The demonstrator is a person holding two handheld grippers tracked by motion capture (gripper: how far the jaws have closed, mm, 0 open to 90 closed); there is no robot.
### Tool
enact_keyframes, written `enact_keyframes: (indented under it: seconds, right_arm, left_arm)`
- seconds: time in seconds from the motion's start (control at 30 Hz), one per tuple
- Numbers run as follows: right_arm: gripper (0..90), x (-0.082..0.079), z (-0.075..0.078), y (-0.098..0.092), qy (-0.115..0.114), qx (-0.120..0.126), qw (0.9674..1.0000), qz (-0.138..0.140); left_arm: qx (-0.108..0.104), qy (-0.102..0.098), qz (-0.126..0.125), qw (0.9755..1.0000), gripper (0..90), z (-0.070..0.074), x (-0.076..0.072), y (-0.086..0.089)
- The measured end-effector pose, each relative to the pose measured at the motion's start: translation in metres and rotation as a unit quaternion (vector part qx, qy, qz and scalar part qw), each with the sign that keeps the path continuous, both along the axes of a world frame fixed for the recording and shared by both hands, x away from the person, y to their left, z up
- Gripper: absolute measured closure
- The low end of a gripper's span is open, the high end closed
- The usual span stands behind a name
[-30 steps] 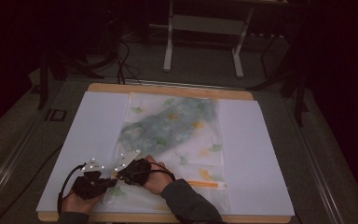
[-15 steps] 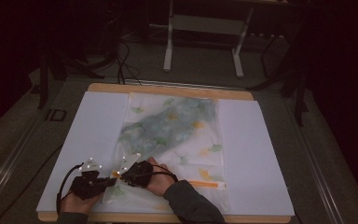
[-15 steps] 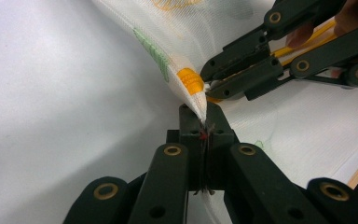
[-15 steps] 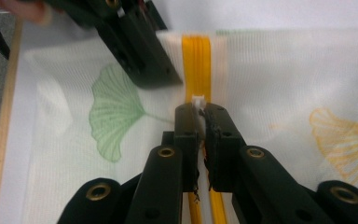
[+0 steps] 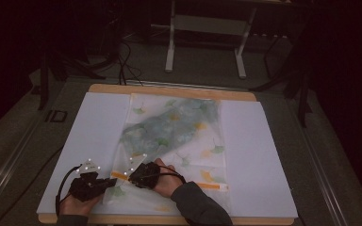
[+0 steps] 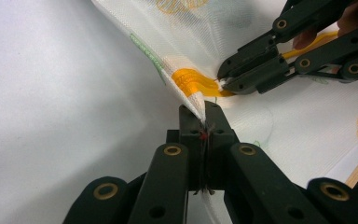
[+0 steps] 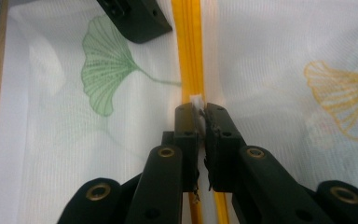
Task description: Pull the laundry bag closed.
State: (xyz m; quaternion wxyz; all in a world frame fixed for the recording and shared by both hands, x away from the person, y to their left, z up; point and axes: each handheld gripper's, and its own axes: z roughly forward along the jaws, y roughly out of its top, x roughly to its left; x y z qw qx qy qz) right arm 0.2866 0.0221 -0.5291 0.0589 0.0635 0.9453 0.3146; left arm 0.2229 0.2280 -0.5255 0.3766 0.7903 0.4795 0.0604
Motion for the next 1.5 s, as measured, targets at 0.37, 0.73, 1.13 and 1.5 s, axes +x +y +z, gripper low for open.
enact_keyframes:
  seconds: [0.37,0.73,1.13,1.5]
  right_arm:
    - [84.6,0.001,0.001,-0.012,0.003,-0.012,0.9999,-0.005]
    - [84.6,-0.001,0.005,-0.023,-0.007,-0.035,0.9993,-0.008]
    - [84.6,-0.003,0.007,-0.034,-0.014,-0.048,0.9987,-0.012]
    - [84.6,-0.004,0.008,-0.043,-0.013,-0.055,0.9984,-0.01]
  left_arm:
    - [0.002,-0.005,0.004,1.0,88.6,0.001,-0.001,0.0]
    - [0.001,-0.006,0.006,1.0,88.6,0.001,-0.001,0.001]
    - [0.002,-0.008,0.005,0.9999,88.6,0.001,-0.002,0.002]
    - [0.001,-0.008,0.006,0.9999,88.6,0.001,-0.002,0.003]
